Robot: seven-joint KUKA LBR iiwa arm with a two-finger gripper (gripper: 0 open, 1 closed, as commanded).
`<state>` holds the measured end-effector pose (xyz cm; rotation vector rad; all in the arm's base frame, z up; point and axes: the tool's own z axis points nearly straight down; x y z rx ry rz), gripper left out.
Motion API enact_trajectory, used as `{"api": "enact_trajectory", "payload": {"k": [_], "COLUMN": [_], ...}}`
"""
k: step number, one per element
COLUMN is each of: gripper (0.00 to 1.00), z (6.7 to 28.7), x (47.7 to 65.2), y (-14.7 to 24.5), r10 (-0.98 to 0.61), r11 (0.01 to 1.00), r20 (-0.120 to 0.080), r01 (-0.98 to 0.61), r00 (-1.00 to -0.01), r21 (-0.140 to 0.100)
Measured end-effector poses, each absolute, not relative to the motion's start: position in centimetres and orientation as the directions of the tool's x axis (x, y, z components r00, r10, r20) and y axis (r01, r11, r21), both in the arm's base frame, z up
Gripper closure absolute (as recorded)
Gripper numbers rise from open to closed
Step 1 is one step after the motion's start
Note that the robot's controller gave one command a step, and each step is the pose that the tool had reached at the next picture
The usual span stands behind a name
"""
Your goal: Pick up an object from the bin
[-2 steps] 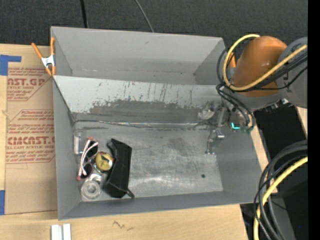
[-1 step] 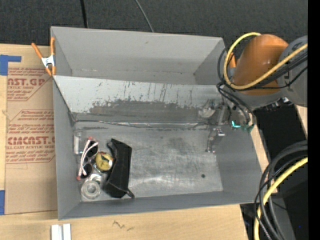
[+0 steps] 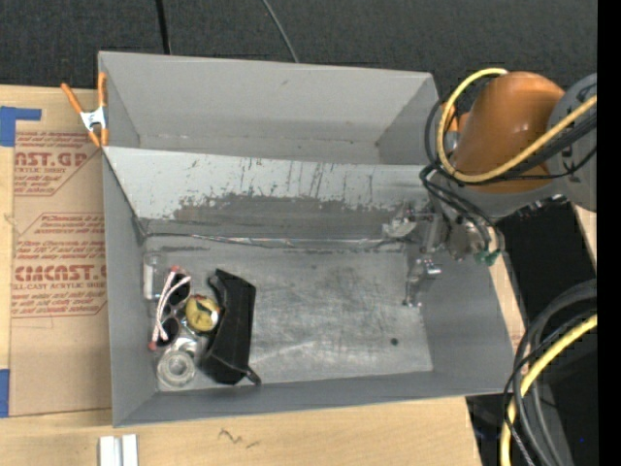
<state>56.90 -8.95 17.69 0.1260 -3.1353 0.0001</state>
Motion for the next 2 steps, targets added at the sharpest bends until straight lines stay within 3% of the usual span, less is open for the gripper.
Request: {"api": "enact_trajectory", "payload": {"k": [1, 2], "gripper": [0.0, 0.0], "z": [18.8, 15.9], "x": [57.3, 57.0], "y": [-5.5, -4.3], "r10": [-0.35, -0.332], "r11": [0.937, 0.943], "r20": [-0.01, -0.004], "r01": [-0.35, -0.332], "r00": [-0.937, -0.943], "r21": [-0.005, 0.001]}}
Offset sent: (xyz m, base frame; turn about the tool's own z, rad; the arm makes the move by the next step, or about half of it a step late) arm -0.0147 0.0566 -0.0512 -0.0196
